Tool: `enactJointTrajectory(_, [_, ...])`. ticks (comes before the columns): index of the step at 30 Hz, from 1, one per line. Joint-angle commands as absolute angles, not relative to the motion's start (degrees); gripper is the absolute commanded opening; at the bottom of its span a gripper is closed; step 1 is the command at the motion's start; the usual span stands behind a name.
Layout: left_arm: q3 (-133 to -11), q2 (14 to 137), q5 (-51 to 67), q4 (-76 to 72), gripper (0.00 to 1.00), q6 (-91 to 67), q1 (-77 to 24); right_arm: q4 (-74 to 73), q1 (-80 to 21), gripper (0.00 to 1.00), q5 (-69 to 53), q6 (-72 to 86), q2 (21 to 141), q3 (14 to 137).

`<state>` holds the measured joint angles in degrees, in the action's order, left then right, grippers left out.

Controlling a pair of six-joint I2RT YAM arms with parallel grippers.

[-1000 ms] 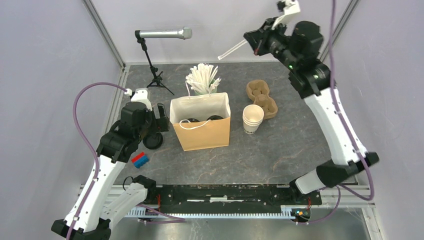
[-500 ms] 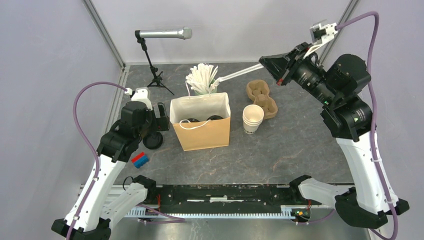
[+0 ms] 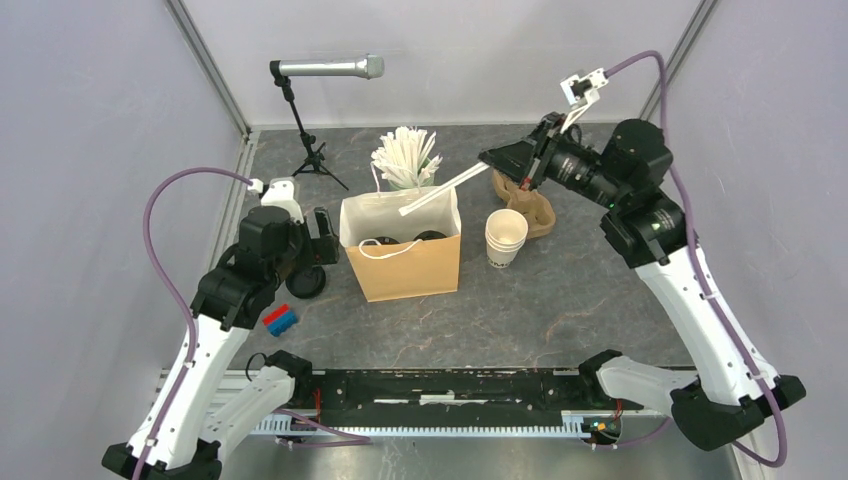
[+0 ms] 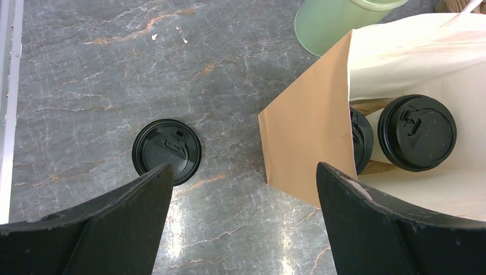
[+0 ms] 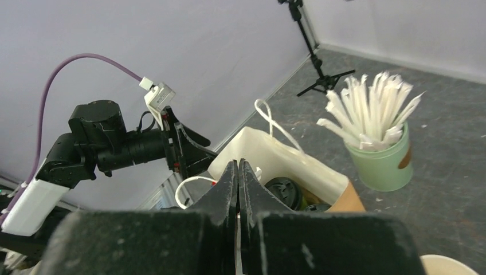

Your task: Pack the takeout coffee

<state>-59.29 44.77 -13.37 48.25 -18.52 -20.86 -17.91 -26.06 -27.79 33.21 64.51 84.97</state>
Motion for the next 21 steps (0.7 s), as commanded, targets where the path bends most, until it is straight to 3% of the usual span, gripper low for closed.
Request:
enactJointTrajectory(1, [-58.4,42.6,-13.6,47.2,1.0,-16.9,-20.5,-6.3,-28.4,0.0,-29.6,38.0,65.0,80.1])
enactJointTrajectory(7, [-58.0,41.6,-14.3,47.7,1.0,-17.3,-20.5,5.2,-33.6,0.0,-27.4,41.5,68.9,73.4])
enactJointTrajectory(21, [-57.7,41.2,-14.8,48.1,1.0,-17.0,-20.6,12.4,-35.2,0.03,-25.1,40.5,75.5,66.3])
